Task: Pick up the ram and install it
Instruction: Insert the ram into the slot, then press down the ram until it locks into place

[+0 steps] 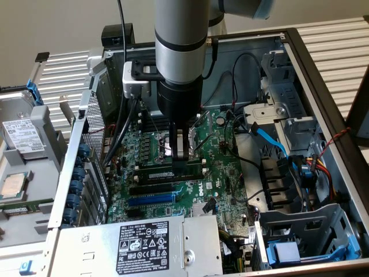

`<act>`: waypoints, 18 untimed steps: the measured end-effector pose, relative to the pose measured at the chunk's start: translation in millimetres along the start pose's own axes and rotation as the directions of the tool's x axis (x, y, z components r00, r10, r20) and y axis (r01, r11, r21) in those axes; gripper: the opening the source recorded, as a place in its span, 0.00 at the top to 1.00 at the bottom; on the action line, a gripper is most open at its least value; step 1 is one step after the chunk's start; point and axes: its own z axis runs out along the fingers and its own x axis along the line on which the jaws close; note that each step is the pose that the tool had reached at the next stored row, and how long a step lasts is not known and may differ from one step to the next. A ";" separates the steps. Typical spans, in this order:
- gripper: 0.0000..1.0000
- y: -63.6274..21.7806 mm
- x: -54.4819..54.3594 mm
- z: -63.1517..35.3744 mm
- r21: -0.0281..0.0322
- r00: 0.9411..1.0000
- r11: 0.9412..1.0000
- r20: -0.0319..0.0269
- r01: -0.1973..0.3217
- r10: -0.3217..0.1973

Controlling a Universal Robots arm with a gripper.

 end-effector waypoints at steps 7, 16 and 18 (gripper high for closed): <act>0.67 1.5 -0.5 -15.8 0.000 1.000 1.000 0.000 0.000 0.000; 0.67 1.9 -0.6 -19.8 0.000 1.000 1.000 0.000 0.000 0.000; 0.67 1.9 -0.6 -19.8 0.000 1.000 1.000 0.000 0.000 0.000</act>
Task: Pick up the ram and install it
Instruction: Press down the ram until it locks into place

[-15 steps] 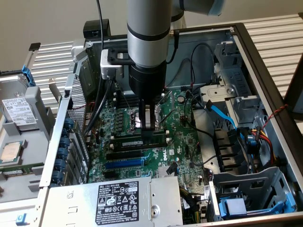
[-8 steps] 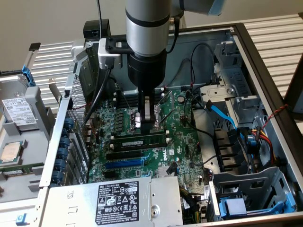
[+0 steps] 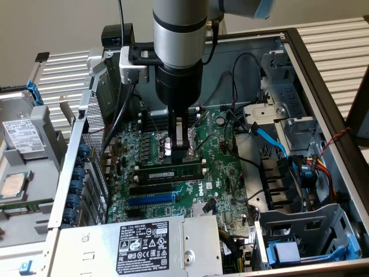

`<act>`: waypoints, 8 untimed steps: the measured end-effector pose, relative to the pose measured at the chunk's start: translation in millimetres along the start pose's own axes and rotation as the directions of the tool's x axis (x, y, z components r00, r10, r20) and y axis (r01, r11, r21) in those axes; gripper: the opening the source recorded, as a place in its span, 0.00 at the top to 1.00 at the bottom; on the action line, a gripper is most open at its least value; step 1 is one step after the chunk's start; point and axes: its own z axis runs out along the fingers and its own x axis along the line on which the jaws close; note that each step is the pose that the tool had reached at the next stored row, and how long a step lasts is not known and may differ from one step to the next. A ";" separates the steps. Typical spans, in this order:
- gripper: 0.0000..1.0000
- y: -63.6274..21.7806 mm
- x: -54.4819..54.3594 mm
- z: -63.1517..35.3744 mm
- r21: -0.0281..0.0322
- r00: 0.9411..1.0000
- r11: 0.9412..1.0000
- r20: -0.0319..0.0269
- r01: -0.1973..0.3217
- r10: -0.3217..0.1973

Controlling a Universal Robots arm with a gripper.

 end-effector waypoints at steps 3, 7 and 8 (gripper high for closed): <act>0.67 0.0 0.0 0.0 0.000 1.000 1.000 0.000 0.000 0.000; 0.76 0.0 0.0 0.0 0.000 1.000 1.000 0.000 0.000 0.000; 0.82 0.0 0.0 0.0 0.000 1.000 1.000 0.000 0.000 0.000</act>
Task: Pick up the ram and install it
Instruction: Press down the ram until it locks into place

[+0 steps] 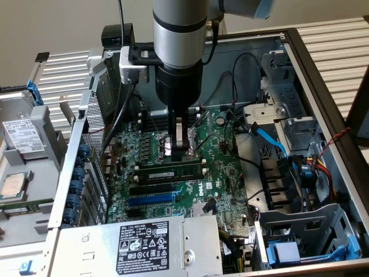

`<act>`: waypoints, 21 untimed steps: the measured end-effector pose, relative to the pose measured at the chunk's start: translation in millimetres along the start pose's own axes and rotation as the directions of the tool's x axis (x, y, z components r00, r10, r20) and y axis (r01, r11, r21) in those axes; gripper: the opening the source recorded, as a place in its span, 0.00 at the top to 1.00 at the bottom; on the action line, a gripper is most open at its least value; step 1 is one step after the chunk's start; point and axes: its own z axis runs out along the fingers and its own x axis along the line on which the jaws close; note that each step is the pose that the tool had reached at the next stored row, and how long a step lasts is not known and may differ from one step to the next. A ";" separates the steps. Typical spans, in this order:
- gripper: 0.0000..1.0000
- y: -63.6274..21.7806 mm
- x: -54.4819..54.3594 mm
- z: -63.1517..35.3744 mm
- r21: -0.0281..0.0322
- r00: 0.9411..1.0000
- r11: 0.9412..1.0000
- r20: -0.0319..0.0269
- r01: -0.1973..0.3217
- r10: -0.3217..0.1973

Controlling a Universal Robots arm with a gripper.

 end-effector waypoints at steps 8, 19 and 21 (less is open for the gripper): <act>0.89 0.0 0.0 0.0 0.000 1.000 1.000 0.000 0.000 0.000; 0.89 -0.4 0.5 15.8 0.001 1.000 1.000 0.000 0.000 0.000; 0.89 -0.5 0.6 19.3 0.001 1.000 1.000 0.000 0.000 0.000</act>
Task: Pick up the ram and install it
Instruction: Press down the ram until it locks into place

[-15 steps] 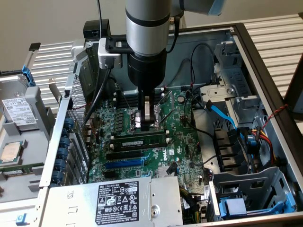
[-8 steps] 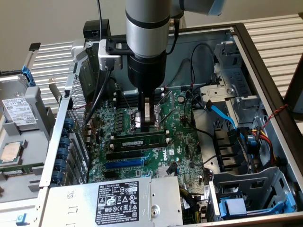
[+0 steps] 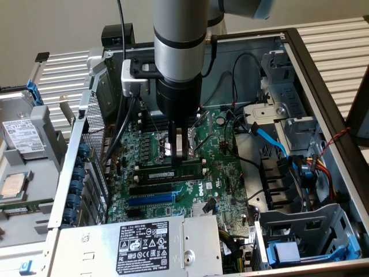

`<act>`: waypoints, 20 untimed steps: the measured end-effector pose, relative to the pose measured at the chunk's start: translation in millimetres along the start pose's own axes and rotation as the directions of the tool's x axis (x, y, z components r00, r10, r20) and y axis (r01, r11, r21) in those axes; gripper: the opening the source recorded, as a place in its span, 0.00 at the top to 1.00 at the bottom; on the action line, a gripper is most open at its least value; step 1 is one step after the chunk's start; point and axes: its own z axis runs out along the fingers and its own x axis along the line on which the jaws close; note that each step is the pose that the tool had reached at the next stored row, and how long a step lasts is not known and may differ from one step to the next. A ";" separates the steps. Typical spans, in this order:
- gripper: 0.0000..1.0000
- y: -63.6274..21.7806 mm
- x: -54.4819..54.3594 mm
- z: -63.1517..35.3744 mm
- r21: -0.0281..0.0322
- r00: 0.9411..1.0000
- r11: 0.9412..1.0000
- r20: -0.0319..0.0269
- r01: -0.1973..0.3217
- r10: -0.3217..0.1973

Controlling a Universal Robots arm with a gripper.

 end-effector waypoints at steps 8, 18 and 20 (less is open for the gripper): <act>0.89 -0.6 0.2 10.0 -0.001 1.000 1.000 -0.001 0.000 0.000; 0.89 2.1 -0.5 -18.2 -0.001 1.000 1.000 -0.004 0.000 0.000; 0.89 2.4 -0.6 -21.6 -0.002 1.000 1.000 -0.006 -0.001 0.001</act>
